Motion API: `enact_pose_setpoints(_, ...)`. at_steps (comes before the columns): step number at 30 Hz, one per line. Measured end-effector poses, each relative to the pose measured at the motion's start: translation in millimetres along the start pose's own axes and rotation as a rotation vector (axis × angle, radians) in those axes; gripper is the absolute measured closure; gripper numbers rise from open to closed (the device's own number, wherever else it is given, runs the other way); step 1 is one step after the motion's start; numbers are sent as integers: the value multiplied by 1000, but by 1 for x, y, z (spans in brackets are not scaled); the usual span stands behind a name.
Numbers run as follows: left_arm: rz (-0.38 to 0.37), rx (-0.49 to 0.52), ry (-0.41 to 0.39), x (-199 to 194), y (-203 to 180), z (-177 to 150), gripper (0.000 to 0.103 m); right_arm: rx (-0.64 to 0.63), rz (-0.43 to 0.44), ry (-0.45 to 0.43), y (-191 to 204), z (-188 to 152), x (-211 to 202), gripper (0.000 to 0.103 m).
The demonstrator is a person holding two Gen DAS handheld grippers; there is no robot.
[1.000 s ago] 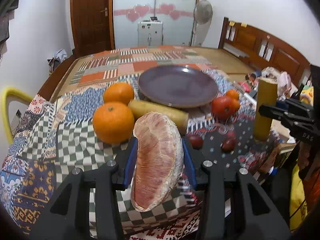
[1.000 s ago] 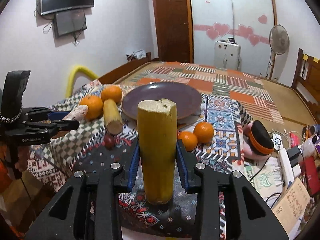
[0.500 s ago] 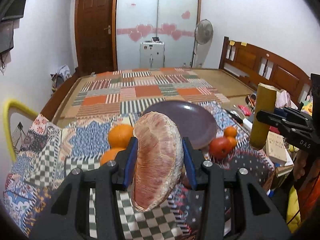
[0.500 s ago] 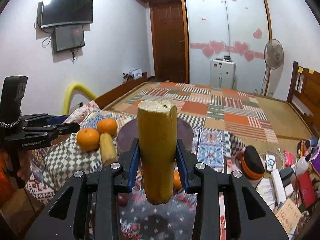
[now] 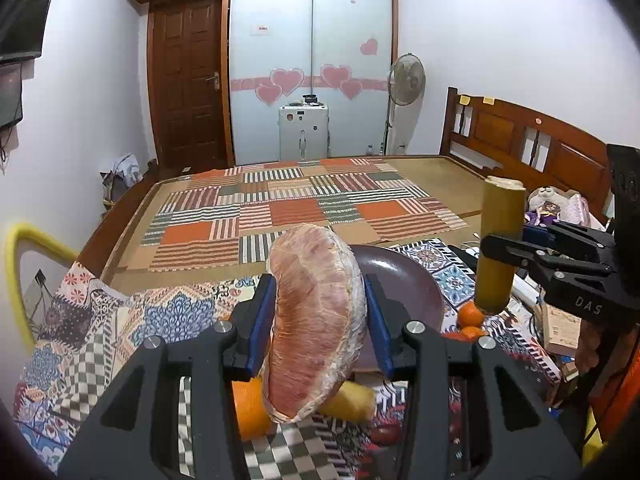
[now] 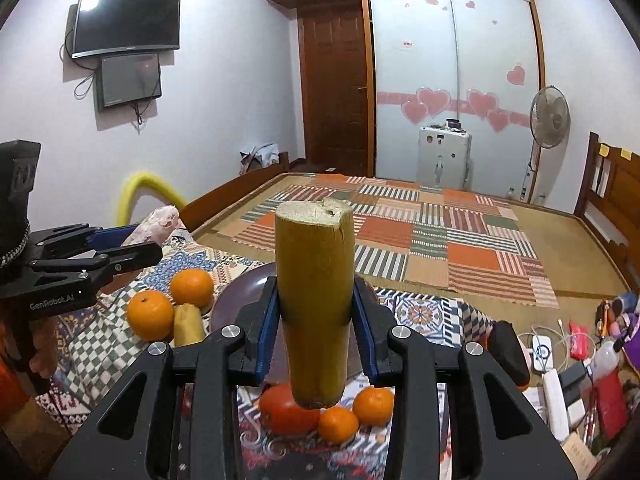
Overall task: Organize fruits
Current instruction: 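Lift the pomelo segment with the left tool while the right tool lifts the yellow cylinder, then lower the pomelo segment onto the purple plate with the left tool while the right tool sets the cylinder there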
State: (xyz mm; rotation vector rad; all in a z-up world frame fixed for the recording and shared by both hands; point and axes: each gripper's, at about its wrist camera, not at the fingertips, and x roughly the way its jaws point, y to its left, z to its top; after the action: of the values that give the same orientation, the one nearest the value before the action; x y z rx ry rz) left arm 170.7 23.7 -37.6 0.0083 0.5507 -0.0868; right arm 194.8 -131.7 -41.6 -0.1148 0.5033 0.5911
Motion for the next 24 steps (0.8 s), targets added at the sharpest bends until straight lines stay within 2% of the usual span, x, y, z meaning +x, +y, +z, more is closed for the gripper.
enact_pose_setpoints(16,-1,-27,27,53,0,12,60,-38,-18,81,-1,2,51,71)
enact_pose_setpoints(24,3,-50,75,82,4,15,60,-32,-17,141,-4,3,75,71)
